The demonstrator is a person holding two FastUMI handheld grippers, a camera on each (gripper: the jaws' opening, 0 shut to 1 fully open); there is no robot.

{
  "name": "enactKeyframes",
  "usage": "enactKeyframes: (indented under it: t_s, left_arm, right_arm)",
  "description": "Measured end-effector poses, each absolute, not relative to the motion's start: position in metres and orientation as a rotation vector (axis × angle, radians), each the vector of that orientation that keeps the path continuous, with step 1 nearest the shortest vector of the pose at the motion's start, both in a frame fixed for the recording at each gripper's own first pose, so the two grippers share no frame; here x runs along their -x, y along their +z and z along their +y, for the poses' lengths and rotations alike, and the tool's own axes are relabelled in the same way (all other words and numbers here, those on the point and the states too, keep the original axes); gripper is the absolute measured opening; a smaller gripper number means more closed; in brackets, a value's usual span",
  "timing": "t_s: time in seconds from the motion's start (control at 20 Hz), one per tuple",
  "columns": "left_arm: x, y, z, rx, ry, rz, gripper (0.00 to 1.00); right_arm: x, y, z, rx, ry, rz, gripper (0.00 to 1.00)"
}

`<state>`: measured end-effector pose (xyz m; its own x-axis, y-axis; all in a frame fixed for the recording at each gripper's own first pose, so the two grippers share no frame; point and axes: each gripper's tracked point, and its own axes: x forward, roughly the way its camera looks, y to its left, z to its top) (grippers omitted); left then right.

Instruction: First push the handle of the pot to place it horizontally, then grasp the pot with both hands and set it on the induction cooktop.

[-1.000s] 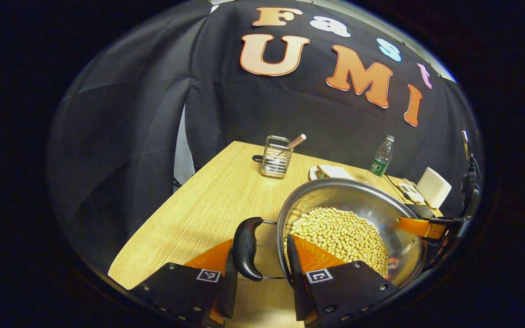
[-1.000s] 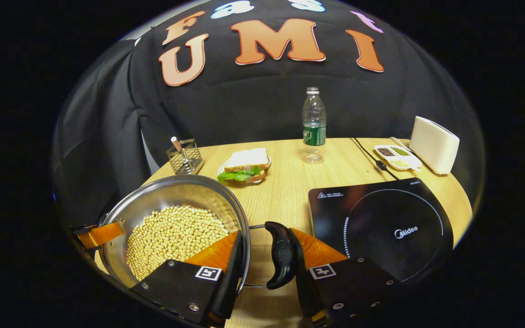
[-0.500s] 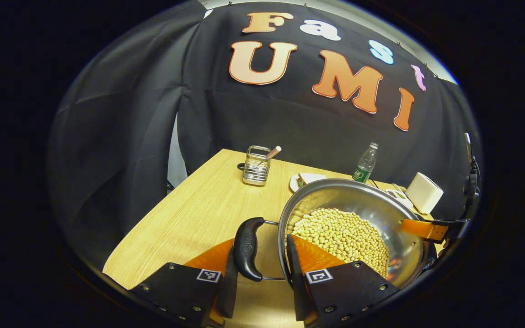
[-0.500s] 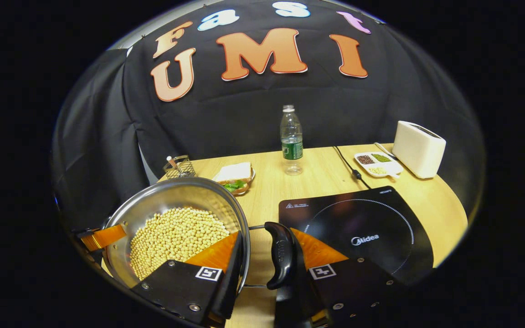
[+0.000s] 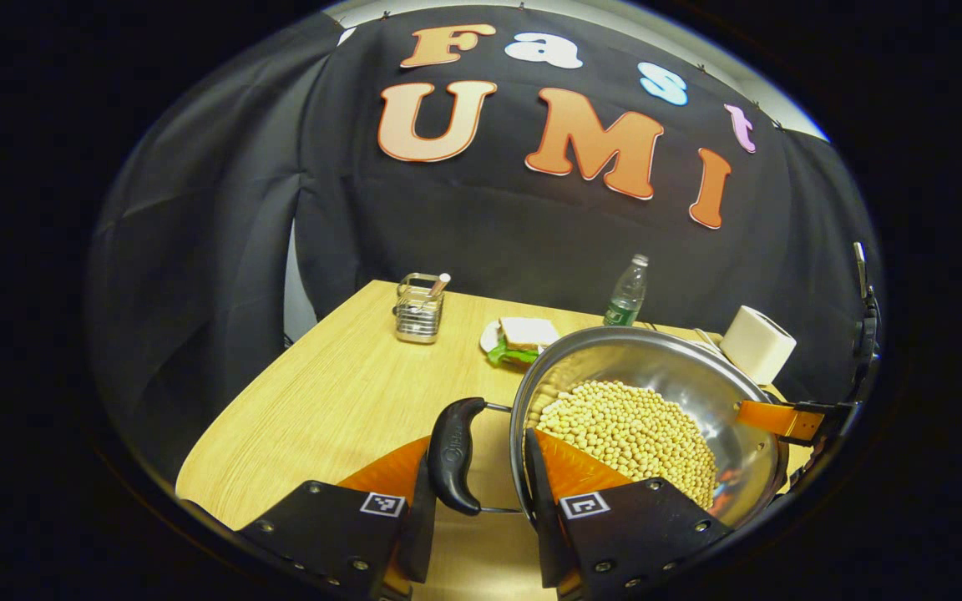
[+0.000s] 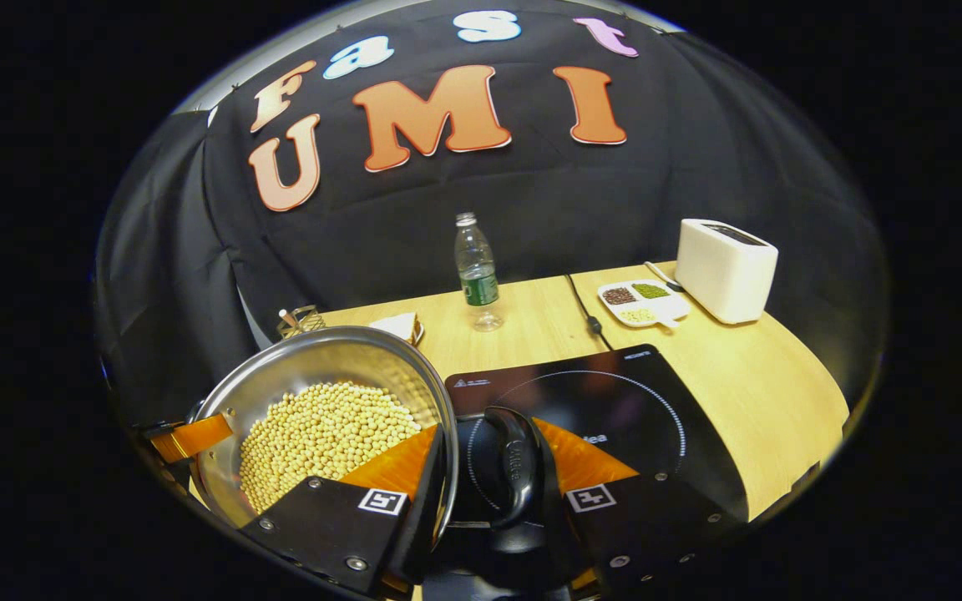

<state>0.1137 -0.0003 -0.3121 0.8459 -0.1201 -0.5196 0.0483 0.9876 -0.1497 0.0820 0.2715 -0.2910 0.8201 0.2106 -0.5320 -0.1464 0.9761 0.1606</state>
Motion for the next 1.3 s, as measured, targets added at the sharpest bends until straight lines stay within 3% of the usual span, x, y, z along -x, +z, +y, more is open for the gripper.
enactKeyframes:
  t_s: [0.2,0.25,0.3,0.4,0.45,0.5,0.6,0.7,0.75,1.3]
  left_arm:
    - [-0.116,-0.313,-0.043,0.131,-0.134,0.567,0.52]
    - [-0.116,-0.313,-0.054,0.128,-0.147,0.57,0.52]
    - [-0.118,-0.311,-0.065,0.125,-0.159,0.569,0.52]
    - [-0.12,-0.313,-0.087,0.122,-0.181,0.573,0.52]
    - [-0.12,-0.315,-0.099,0.118,-0.193,0.575,0.52]
    - [-0.12,-0.315,-0.11,0.114,-0.203,0.58,0.52]
    - [-0.121,-0.319,-0.13,0.109,-0.222,0.59,0.52]
    - [-0.123,-0.323,-0.149,0.104,-0.24,0.599,0.52]
    - [-0.123,-0.324,-0.158,0.101,-0.249,0.602,0.52]
    - [-0.125,-0.356,-0.22,0.074,-0.294,0.663,0.52]
  right_arm:
    - [-0.086,-0.287,0.231,-0.117,0.147,0.575,0.55]
    - [-0.087,-0.287,0.221,-0.121,0.135,0.574,0.51]
    - [-0.088,-0.287,0.211,-0.125,0.125,0.574,0.55]
    - [-0.089,-0.289,0.19,-0.135,0.105,0.579,0.51]
    - [-0.091,-0.29,0.181,-0.137,0.097,0.581,0.55]
    - [-0.092,-0.291,0.17,-0.143,0.086,0.584,0.51]
    - [-0.094,-0.294,0.152,-0.152,0.066,0.59,0.55]
    - [-0.096,-0.297,0.135,-0.16,0.049,0.592,0.51]
    - [-0.097,-0.298,0.127,-0.163,0.041,0.594,0.55]
    - [-0.106,-0.323,0.078,-0.185,-0.005,0.644,0.55]
